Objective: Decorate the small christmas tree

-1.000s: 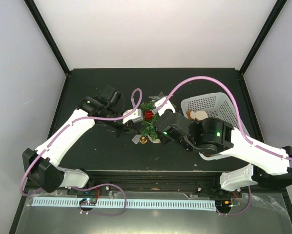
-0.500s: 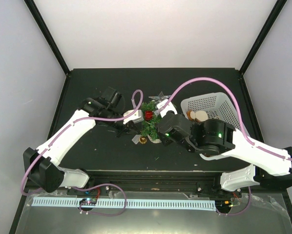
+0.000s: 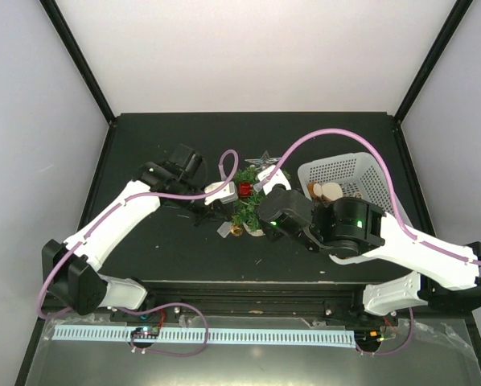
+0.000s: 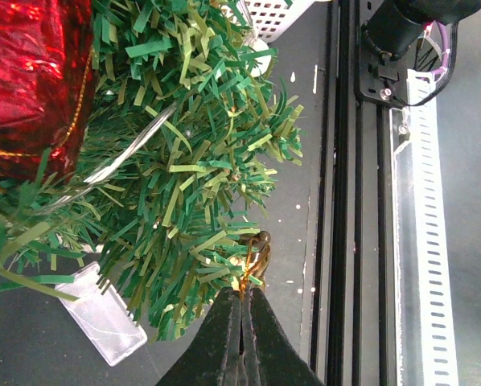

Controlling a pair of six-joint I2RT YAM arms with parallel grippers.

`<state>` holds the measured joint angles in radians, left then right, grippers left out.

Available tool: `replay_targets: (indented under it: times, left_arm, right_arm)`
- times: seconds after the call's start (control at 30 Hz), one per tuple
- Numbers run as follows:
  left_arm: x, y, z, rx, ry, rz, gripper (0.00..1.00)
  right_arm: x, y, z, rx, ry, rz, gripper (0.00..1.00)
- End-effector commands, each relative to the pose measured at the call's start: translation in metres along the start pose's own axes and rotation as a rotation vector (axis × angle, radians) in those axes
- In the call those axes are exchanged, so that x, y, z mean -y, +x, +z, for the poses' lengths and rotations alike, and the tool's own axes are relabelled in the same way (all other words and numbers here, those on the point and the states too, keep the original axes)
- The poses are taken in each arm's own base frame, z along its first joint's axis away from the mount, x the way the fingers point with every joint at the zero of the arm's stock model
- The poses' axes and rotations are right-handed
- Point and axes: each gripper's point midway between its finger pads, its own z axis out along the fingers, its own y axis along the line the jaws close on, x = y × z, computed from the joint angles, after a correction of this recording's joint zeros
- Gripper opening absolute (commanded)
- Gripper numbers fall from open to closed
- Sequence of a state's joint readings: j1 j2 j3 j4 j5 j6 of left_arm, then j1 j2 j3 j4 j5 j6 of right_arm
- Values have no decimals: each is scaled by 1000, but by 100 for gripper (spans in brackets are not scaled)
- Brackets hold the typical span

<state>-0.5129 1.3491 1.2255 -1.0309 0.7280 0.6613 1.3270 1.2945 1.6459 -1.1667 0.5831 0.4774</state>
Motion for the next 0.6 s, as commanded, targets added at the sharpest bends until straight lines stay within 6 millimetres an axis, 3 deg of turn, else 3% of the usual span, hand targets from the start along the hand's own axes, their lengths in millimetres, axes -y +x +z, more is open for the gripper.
replay_targets:
  times: [0.0, 0.57]
  left_arm:
    - [2, -5, -2, 15, -11, 29, 2]
    - [-2, 0, -7, 2, -67, 40, 2]
  right_arm:
    - [3, -4, -3, 22, 1, 28, 47]
    - [0, -6, -2, 25, -9, 27, 47]
